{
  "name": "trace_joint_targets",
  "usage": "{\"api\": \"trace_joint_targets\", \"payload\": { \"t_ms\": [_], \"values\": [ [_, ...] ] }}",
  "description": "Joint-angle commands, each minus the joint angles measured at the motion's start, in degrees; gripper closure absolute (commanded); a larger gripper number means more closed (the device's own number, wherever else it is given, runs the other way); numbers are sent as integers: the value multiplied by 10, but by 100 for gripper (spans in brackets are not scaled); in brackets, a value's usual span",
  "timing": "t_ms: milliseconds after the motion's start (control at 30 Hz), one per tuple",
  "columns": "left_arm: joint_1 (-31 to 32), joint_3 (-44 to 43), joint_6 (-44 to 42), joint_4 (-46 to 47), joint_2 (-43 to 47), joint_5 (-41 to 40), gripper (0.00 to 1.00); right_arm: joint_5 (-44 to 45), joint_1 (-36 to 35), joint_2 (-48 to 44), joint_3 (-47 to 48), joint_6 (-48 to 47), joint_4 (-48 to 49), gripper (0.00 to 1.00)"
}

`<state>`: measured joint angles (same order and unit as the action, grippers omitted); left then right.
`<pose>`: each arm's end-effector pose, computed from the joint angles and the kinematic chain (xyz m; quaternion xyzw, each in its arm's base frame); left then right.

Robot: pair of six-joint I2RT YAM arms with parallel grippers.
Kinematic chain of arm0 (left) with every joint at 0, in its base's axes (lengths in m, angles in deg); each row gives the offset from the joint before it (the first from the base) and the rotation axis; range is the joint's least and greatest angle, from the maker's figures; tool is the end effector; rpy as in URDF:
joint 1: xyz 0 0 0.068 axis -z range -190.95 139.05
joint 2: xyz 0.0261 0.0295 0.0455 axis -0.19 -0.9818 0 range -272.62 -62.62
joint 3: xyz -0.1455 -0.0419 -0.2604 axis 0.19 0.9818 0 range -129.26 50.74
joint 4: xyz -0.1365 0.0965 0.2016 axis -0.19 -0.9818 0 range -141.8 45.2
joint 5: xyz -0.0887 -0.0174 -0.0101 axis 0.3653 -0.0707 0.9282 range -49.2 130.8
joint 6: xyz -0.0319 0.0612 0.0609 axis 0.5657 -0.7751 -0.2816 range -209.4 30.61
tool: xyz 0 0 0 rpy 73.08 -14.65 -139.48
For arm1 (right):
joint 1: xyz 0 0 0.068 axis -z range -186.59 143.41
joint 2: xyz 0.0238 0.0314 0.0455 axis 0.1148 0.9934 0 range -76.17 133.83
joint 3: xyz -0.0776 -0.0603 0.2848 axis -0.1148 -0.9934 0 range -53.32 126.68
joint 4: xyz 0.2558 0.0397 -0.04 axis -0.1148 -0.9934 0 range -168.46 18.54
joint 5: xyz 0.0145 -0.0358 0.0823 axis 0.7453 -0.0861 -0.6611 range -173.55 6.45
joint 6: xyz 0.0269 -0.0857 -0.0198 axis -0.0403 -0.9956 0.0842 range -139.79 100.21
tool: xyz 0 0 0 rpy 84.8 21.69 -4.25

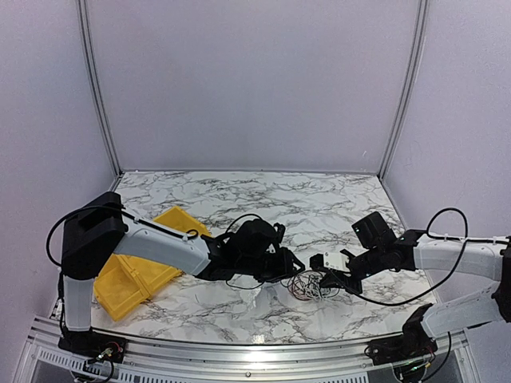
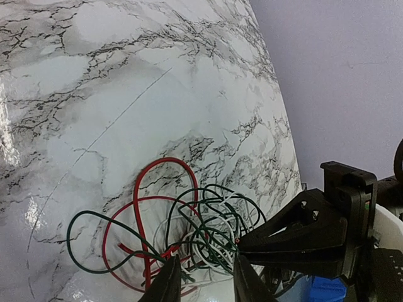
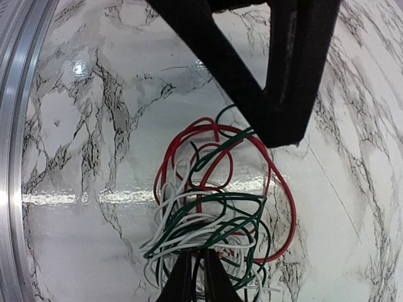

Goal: Untangle the cables

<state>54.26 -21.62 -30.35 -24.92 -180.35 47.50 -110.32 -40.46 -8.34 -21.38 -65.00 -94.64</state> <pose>0.2062 -0.4693 0.1733 0.0765 0.8413 -0.4941 0.2054 0.1614 0.1532 0.1632 -0.6444 0.6838 0.1964 0.2802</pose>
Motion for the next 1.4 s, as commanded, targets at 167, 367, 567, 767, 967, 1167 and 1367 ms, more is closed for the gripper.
{"api": "trace_joint_targets", "payload": {
  "t_ms": [167,367,567,767,967,1167,1367],
  "values": [
    [2,-22,21,-4,-28,20,69,4,-6,3,13,0,4,91],
    [6,-13,10,-22,-20,4,64,3,-6,5,13,-1,3,91],
    [5,-15,-1,-40,-23,-3,66,3,-6,7,13,-2,3,91],
    [5,-37,-4,-40,-44,1,75,5,-7,8,12,-2,3,92],
    [5,-37,-32,-40,-21,-36,100,7,-7,13,12,-3,2,94],
    [4,-17,-89,-40,42,-75,100,10,-8,18,13,-2,2,95],
    [4,28,-155,-40,149,-120,100,16,-8,27,12,-1,3,96]
  ]
}}
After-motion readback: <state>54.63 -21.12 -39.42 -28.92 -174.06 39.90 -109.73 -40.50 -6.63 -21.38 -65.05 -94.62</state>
